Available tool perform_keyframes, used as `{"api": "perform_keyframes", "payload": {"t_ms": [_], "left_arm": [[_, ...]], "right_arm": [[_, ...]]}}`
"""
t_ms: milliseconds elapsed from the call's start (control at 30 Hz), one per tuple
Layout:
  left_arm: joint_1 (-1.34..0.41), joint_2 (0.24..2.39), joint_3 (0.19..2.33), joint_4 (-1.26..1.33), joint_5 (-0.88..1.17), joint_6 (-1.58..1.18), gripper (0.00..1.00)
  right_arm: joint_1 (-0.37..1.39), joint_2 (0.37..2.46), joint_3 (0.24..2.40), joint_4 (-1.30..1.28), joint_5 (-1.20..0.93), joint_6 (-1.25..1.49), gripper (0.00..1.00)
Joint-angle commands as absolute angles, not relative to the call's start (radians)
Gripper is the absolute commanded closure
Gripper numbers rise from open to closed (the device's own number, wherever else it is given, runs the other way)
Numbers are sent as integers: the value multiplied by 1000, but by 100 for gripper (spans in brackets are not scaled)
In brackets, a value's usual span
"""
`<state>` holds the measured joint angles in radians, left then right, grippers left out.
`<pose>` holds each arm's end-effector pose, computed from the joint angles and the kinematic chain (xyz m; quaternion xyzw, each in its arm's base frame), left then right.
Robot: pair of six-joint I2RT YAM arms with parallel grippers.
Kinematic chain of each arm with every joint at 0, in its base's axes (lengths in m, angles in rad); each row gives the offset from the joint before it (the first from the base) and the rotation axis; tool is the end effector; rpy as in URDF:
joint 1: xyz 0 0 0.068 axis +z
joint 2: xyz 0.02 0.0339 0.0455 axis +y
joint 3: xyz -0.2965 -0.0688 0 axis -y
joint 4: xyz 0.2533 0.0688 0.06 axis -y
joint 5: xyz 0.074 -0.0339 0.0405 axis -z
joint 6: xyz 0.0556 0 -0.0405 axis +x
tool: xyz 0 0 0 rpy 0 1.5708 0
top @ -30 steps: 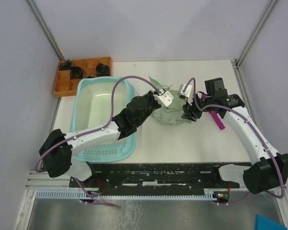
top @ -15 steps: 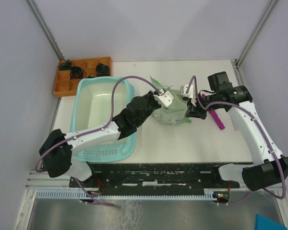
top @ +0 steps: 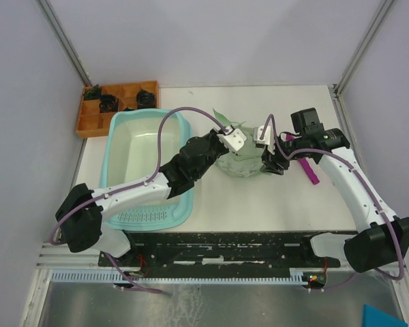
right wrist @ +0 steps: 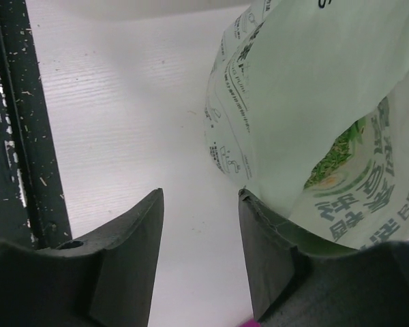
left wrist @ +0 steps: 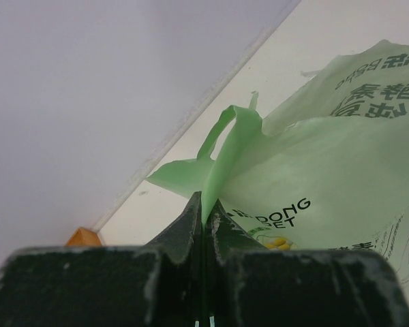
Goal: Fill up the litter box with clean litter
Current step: Open the cat litter bag at the center of the board.
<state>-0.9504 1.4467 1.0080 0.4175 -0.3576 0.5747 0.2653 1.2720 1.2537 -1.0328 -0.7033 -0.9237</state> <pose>0.2275 -0.2850 0.3518 0.3958 0.5944 -0.0037 0.7000 0.2269 0.0989 0.3512 -0.5815 0.7021 0.2370 0.3359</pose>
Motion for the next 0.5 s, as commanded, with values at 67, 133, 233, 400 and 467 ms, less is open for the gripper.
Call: {"api": "perform_keyframes", "payload": {"t_ms": [67, 133, 233, 400, 467], "left_arm": [[-946, 1417, 1021, 543, -350, 531, 97], [-948, 1417, 1016, 547, -337, 526, 97], [-948, 1417, 1010, 554, -324, 514, 97], [-947, 1418, 1008, 559, -321, 516, 97], [-947, 1423, 1015, 561, -325, 520, 97]], "right_arm": [[262, 1350, 1306, -1008, -742, -1022, 50], [262, 1390, 1331, -1053, -759, -1042, 55], [262, 1441, 1347, -1086, -768, -1057, 59], [262, 1481, 1383, -1118, -757, -1063, 87], [262, 1479, 1410, -1156, -752, -1075, 96]]}}
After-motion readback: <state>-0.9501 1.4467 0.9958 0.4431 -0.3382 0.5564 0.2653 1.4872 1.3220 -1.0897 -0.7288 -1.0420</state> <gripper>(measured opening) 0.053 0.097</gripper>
